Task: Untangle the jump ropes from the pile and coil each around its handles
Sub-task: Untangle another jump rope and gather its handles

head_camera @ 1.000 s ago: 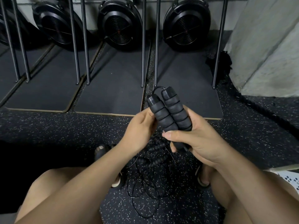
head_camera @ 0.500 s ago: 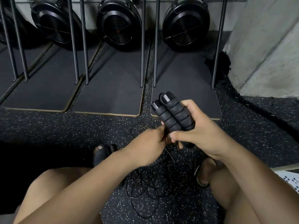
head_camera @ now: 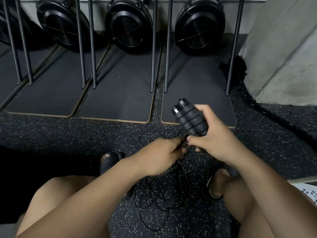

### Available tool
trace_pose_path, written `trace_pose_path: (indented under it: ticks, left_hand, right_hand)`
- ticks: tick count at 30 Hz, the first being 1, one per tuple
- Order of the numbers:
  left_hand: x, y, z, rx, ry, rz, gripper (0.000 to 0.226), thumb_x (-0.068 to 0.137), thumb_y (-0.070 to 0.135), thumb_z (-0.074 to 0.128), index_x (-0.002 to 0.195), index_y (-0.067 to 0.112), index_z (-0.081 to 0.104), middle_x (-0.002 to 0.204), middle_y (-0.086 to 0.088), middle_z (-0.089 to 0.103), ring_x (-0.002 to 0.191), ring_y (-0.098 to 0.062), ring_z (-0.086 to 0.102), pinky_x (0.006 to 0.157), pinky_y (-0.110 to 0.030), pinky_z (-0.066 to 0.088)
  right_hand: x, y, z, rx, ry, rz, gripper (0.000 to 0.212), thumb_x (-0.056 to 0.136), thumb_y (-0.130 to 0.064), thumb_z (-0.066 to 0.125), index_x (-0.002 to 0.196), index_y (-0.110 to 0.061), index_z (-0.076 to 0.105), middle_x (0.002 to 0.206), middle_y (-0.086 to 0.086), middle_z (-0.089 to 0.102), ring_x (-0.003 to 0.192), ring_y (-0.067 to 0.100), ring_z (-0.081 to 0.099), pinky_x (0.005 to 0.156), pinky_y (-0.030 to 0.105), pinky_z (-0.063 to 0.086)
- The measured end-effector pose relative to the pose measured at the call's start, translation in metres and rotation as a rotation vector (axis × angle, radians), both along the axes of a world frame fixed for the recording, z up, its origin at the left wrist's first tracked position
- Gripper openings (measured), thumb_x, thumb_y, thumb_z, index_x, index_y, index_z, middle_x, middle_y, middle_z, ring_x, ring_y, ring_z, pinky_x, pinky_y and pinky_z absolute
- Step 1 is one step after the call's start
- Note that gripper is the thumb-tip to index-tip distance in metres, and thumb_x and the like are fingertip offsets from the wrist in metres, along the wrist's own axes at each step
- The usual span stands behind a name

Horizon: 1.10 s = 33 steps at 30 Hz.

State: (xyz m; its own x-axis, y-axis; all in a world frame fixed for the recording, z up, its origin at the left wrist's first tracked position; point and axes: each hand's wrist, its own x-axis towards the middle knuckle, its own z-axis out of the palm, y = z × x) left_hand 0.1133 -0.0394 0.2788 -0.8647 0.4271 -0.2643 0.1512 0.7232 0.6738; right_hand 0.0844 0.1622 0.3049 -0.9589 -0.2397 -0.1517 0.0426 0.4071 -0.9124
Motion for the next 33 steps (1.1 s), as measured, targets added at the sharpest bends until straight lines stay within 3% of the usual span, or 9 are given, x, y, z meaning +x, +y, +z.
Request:
trace_pose_path:
  ticks: [3,7,11,15,19,21,24,28,33]
  left_hand:
    - [-0.001,-0.008,0.003,0.039,-0.031,-0.010,0.019,0.107,0.038,0.061,0.100,0.023,0.071,0.074,-0.001,0.072,0.058,-0.020,0.064,0.053,-0.034,0.047]
    - [-0.004,-0.020,0.011,0.212,-0.040,0.067,0.017,0.101,0.036,0.073,0.087,0.026,0.075,0.066,0.000,0.065,0.053,-0.006,0.049,0.053,-0.026,0.038]
    - [-0.007,-0.028,0.019,0.362,-0.029,0.169,0.013,0.093,0.034,0.082,0.086,0.023,0.079,0.074,0.005,0.073,0.065,-0.011,0.062,0.066,-0.026,0.048]
    - [-0.008,-0.036,0.023,0.466,-0.038,0.175,0.011,0.090,0.025,0.083,0.088,0.016,0.079,0.083,0.006,0.076,0.077,-0.005,0.065,0.077,-0.022,0.050]
    - [-0.010,-0.035,0.027,0.638,-0.129,0.223,0.031,0.098,0.004,0.068,0.074,0.024,0.071,0.071,0.009,0.066,0.066,-0.006,0.056,0.066,-0.023,0.047]
    - [-0.012,-0.032,0.025,0.561,-0.061,0.259,0.038,0.103,0.019,0.065,0.068,0.034,0.070,0.060,0.014,0.051,0.057,-0.008,0.045,0.060,-0.025,0.039]
    - [-0.011,-0.027,0.022,0.387,-0.023,0.242,0.035,0.109,0.044,0.055,0.088,0.026,0.076,0.051,0.014,0.041,0.047,-0.003,0.036,0.051,-0.023,0.031]
    - [-0.007,-0.023,0.021,0.216,0.023,0.157,0.030,0.108,0.041,0.059,0.090,0.024,0.076,0.050,0.016,0.043,0.047,-0.001,0.040,0.051,-0.016,0.030]
    - [-0.007,-0.026,0.023,0.253,0.026,0.197,0.029,0.102,0.043,0.069,0.081,0.024,0.075,0.048,0.015,0.044,0.045,-0.004,0.036,0.050,-0.019,0.028]
  right_hand:
    - [-0.010,0.010,-0.006,0.329,0.060,0.040,0.089,0.076,-0.004,0.082,0.135,-0.057,0.041,0.109,-0.004,0.073,0.065,0.025,0.075,0.062,0.052,0.064]
    - [-0.009,0.010,-0.011,0.463,-0.120,0.236,0.086,0.078,-0.001,0.081,0.140,-0.047,0.043,0.102,-0.002,0.069,0.071,0.024,0.076,0.058,0.049,0.066]
    - [0.007,0.000,-0.002,0.477,-0.364,0.548,0.073,0.082,0.004,0.080,0.136,-0.032,0.047,0.091,-0.002,0.070,0.071,0.009,0.070,0.063,0.040,0.067]
    - [0.018,-0.002,0.029,0.280,-0.614,0.742,0.065,0.088,0.012,0.076,0.139,-0.020,0.052,0.080,-0.002,0.075,0.058,0.004,0.067,0.047,0.018,0.053]
    - [0.020,0.011,0.041,-0.171,-0.562,0.642,0.072,0.085,0.027,0.069,0.139,-0.016,0.051,0.107,0.005,0.081,0.065,0.012,0.071,0.050,0.023,0.055]
    - [0.018,0.013,0.034,-0.384,-0.443,0.459,0.074,0.082,0.026,0.071,0.143,-0.010,0.049,0.121,0.020,0.076,0.070,0.021,0.070,0.051,0.031,0.055]
    - [0.005,0.012,0.022,-0.518,-0.281,0.093,0.060,0.078,0.012,0.076,0.129,-0.003,0.049,0.120,0.025,0.074,0.070,0.026,0.067,0.049,0.034,0.051]
    - [-0.009,0.015,0.003,-0.219,-0.194,-0.135,0.056,0.084,0.010,0.081,0.122,-0.011,0.047,0.106,0.022,0.077,0.072,0.025,0.074,0.052,0.037,0.056]
    - [-0.001,0.015,-0.010,0.077,-0.381,0.184,0.052,0.085,0.011,0.079,0.115,-0.018,0.048,0.084,0.014,0.077,0.068,0.025,0.074,0.051,0.035,0.055]
